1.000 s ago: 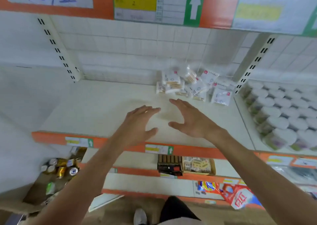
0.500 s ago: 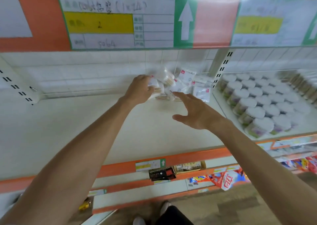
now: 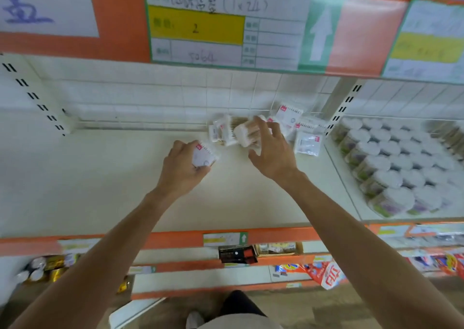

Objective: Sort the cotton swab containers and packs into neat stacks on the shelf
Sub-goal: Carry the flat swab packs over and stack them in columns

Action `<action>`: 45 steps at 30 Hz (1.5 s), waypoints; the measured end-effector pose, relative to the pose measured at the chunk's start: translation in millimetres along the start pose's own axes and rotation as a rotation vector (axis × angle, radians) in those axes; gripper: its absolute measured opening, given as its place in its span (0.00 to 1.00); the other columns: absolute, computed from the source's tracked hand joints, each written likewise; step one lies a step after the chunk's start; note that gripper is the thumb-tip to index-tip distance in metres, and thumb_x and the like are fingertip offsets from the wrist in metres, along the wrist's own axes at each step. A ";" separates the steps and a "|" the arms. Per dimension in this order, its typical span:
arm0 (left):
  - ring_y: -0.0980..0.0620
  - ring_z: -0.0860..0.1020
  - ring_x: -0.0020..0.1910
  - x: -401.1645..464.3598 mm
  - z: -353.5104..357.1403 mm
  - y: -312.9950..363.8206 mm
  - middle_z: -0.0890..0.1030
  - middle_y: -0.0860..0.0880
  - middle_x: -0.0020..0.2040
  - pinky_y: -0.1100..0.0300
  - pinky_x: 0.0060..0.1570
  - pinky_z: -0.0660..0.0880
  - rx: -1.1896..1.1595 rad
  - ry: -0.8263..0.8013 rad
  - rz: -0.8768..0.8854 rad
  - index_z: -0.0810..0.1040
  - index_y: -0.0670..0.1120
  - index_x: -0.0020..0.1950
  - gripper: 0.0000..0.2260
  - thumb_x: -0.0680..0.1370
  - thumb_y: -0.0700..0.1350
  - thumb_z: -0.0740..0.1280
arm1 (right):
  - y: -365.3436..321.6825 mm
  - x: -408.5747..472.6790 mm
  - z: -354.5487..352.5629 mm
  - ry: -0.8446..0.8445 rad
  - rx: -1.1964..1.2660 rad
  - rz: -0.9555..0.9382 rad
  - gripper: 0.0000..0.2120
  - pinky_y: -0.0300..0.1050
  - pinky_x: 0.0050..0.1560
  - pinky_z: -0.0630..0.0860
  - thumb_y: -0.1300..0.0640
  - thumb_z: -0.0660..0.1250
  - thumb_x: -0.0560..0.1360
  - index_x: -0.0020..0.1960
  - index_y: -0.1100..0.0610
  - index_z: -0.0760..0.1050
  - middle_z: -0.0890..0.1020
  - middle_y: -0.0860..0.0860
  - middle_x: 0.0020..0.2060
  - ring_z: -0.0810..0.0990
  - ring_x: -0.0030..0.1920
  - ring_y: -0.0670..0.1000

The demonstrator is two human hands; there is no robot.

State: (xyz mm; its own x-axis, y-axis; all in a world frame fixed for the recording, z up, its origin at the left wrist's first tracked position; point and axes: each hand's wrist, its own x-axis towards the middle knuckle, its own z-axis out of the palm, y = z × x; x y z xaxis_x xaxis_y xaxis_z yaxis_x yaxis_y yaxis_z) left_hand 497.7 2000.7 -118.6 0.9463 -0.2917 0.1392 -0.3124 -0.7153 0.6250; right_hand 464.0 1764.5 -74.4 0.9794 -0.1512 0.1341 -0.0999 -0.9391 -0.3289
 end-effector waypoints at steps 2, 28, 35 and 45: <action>0.41 0.75 0.53 -11.3 -4.5 -9.7 0.71 0.44 0.53 0.45 0.54 0.76 -0.018 0.064 0.006 0.74 0.45 0.67 0.33 0.67 0.61 0.65 | -2.6 6.0 3.9 0.049 -0.022 -0.001 0.38 0.53 0.53 0.78 0.57 0.71 0.75 0.79 0.46 0.55 0.64 0.55 0.72 0.75 0.63 0.58; 0.53 0.80 0.48 -54.0 -4.4 -19.4 0.80 0.46 0.57 0.73 0.47 0.75 -0.249 0.117 0.073 0.77 0.48 0.64 0.17 0.77 0.35 0.69 | -0.2 -44.7 17.9 -0.130 0.299 -0.223 0.34 0.49 0.67 0.70 0.51 0.80 0.67 0.68 0.46 0.68 0.67 0.48 0.68 0.71 0.64 0.53; 0.60 0.79 0.47 -66.8 -10.6 -11.1 0.80 0.47 0.56 0.75 0.45 0.74 -0.288 0.097 0.080 0.77 0.47 0.63 0.16 0.77 0.35 0.70 | -1.2 -62.6 23.3 -0.256 0.371 -0.186 0.28 0.24 0.50 0.68 0.55 0.79 0.70 0.63 0.45 0.68 0.69 0.45 0.60 0.73 0.56 0.46; 0.63 0.79 0.50 -85.8 -15.6 -7.2 0.81 0.52 0.56 0.74 0.44 0.73 -0.338 0.025 0.051 0.78 0.48 0.63 0.15 0.77 0.38 0.71 | -3.7 -101.5 34.0 -0.063 0.571 -0.040 0.23 0.37 0.43 0.72 0.58 0.75 0.71 0.55 0.46 0.64 0.74 0.51 0.53 0.77 0.49 0.48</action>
State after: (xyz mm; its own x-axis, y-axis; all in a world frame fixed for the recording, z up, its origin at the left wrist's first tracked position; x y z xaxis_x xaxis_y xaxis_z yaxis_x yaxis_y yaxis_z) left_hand 420.0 2040.8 -123.1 0.9333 -0.3031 0.1927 -0.3181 -0.4483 0.8353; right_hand 370.9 1793.9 -118.6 0.9908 -0.0838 0.1067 0.0311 -0.6251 -0.7799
